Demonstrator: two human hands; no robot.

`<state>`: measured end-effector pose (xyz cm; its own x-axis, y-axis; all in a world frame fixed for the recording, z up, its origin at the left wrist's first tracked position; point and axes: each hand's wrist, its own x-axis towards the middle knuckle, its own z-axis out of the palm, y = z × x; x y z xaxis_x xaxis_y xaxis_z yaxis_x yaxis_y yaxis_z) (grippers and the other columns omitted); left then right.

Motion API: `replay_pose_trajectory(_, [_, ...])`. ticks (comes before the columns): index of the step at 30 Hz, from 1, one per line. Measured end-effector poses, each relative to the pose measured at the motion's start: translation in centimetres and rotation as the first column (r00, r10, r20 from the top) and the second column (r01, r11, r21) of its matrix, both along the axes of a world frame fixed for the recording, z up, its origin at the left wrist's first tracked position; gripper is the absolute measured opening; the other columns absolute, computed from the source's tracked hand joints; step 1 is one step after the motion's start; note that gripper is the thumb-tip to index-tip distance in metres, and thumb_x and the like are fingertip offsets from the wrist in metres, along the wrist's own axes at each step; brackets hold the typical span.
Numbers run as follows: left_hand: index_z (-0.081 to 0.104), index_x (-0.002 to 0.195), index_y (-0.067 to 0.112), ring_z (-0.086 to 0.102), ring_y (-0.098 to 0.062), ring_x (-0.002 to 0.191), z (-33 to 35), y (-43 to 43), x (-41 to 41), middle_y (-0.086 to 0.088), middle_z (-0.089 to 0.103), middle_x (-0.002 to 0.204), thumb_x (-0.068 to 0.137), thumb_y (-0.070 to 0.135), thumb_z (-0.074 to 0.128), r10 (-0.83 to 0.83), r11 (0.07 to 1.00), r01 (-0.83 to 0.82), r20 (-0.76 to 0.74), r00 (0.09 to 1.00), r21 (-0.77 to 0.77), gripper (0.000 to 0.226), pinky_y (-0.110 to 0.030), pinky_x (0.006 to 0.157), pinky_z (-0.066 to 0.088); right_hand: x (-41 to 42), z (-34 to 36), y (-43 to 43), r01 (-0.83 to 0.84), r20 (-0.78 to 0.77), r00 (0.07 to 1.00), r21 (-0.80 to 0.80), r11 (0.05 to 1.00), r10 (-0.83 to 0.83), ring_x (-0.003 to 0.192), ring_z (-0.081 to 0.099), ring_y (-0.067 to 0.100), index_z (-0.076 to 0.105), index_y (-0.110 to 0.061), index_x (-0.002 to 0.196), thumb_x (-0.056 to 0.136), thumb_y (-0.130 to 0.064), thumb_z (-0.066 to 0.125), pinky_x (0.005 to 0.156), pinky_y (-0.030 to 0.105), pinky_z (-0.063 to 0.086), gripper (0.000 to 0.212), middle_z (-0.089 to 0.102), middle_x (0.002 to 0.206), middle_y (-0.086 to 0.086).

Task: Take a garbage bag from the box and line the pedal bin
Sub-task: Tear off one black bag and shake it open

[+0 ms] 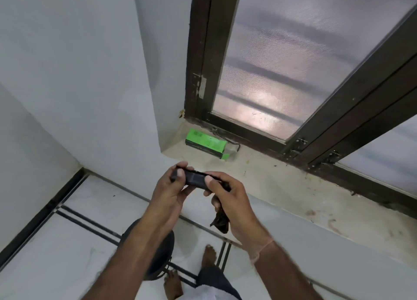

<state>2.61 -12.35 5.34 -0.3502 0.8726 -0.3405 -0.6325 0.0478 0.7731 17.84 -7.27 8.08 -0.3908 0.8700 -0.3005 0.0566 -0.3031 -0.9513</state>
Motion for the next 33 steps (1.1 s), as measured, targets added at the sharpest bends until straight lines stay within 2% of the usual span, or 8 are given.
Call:
replay_pose_trajectory(4, [0.065,0.124,0.024,0.067,-0.017,0.116,-0.6,2.7,0.9,0.005,0.073,0.119,0.099,0.039,0.062,-0.122,0.984,0.037,-0.509,0.852,-0.174,0.03,-0.034,0.092,0.057,1.9,-0.8,3.2,0.176,0.001,0.984,0.01,0.984,-0.176,0.051,0.046,0.009,0.077,-0.012,0.11,0.1,-0.017,0.066,0.049,0.018,0.04,0.016,0.067,0.074,0.007])
replay_pose_trajectory(7, [0.058,0.137,0.027,0.054,-0.019,0.129,-1.5,6.8,0.1,0.004,0.059,0.141,0.097,0.038,0.068,-0.154,0.978,-0.043,-0.837,0.526,-0.206,0.043,-0.037,0.101,0.048,4.5,-2.0,6.8,0.292,-0.002,0.956,0.006,0.956,-0.292,0.052,0.041,0.013,0.076,-0.014,0.114,0.101,-0.015,0.063,0.048,0.019,0.039,0.019,0.07,0.08,0.01])
replay_pose_trajectory(10, [0.046,0.152,0.021,0.031,-0.034,0.146,-3.0,11.5,-1.4,-0.011,0.036,0.161,0.089,0.042,0.076,-0.276,0.961,0.013,-0.948,0.155,-0.278,0.072,-0.047,0.11,0.037,6.2,-3.1,9.6,0.344,0.02,0.939,0.02,0.939,-0.344,0.054,0.042,0.014,0.074,-0.014,0.114,0.102,-0.012,0.062,0.048,0.02,0.04,0.017,0.072,0.083,0.013])
replay_pose_trajectory(12, [0.041,0.157,0.027,0.016,-0.041,0.154,-3.8,14.0,-2.6,-0.015,0.021,0.168,0.084,0.05,0.077,-0.374,0.927,0.024,-0.925,0.06,-0.373,0.085,-0.059,0.115,0.032,6.5,-3.7,11.0,0.358,0.038,0.932,0.044,0.933,-0.36,0.052,0.045,0.011,0.074,-0.014,0.11,0.1,-0.012,0.064,0.049,0.02,0.043,0.014,0.075,0.087,0.02])
replay_pose_trajectory(15, [0.044,0.153,0.039,0.007,-0.043,0.156,-4.7,16.2,-3.6,-0.015,0.012,0.171,0.075,0.057,0.074,-0.486,0.874,0.04,-0.873,0.047,-0.485,0.085,-0.062,0.116,0.029,6.5,-5.0,12.8,0.378,0.05,0.923,0.067,0.923,-0.382,0.048,0.046,0.006,0.075,-0.014,0.108,0.099,-0.012,0.067,0.048,0.02,0.043,0.012,0.075,0.091,0.025])
replay_pose_trajectory(18, [0.058,0.143,0.033,0.031,-0.041,0.148,-5.4,16.9,-4.0,-0.016,0.028,0.163,0.076,0.048,0.079,-0.508,0.861,0.075,-0.859,0.067,-0.503,0.073,-0.053,0.111,0.041,6.4,-6.5,14.3,0.386,0.075,0.917,0.092,0.918,-0.393,0.06,0.057,0.004,0.076,-0.021,0.106,0.097,-0.015,0.07,0.059,0.025,0.048,0.012,0.077,0.095,0.018])
replay_pose_trajectory(22, [0.065,0.133,0.025,0.056,-0.036,0.124,-5.9,16.4,-4.3,-0.013,0.045,0.142,0.064,0.066,0.063,-0.424,0.906,0.065,-0.891,0.164,-0.419,0.08,-0.036,0.098,0.049,6.6,-7.3,15.2,0.279,0.143,0.943,0.157,0.947,-0.301,0.075,0.065,0.001,0.077,-0.024,0.104,0.096,-0.015,0.071,0.076,0.025,0.052,0.013,0.076,0.094,-0.005])
replay_pose_trajectory(33, [0.067,0.127,0.032,0.054,-0.024,0.121,-4.6,14.4,-4.6,0.005,0.042,0.13,0.068,0.06,0.072,-0.279,0.96,0.029,-0.933,0.227,-0.28,0.066,-0.029,0.097,0.045,6.7,-4.4,18.2,-0.14,0.277,0.961,0.554,0.821,-0.023,0.094,0.069,0.004,0.078,-0.021,0.111,0.092,-0.01,0.075,0.081,0.013,0.049,0.022,0.076,0.103,-0.009])
